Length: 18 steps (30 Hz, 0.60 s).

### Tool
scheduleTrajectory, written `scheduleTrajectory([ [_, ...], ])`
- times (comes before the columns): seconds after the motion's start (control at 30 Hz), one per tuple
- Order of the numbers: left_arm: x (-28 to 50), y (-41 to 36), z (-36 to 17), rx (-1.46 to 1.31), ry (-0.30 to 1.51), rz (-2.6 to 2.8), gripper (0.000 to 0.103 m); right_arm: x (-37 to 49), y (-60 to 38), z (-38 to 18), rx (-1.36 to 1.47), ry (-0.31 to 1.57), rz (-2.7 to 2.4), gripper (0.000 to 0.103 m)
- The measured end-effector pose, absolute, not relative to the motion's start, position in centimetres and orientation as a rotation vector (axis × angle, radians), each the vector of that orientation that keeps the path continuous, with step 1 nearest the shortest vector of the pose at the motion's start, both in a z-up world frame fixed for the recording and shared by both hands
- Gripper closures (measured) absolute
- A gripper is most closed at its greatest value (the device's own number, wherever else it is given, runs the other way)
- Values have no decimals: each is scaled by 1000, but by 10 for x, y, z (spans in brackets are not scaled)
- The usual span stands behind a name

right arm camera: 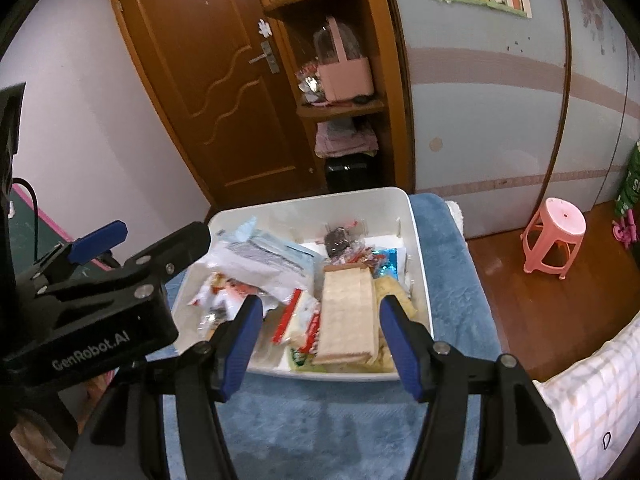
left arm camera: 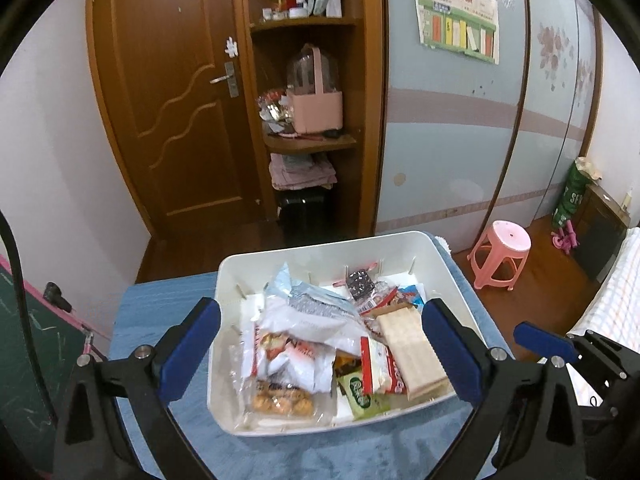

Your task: Organize snacks

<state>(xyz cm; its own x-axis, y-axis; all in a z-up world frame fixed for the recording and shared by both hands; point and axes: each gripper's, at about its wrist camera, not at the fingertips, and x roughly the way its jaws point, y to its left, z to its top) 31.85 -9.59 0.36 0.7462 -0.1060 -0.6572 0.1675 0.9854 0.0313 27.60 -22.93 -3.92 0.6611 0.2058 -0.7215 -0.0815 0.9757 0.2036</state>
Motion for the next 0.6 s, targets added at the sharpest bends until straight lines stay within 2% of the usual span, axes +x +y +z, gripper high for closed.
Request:
scheduleTrajectory([
  [0.33, 238, -67, 52, 51, 652, -122, 2, 207, -204, 13, 71, 764, 168, 41],
  [0.6, 152, -35, 68, 14, 651, -81, 1, 152, -194, 27, 46, 776, 195, 41],
])
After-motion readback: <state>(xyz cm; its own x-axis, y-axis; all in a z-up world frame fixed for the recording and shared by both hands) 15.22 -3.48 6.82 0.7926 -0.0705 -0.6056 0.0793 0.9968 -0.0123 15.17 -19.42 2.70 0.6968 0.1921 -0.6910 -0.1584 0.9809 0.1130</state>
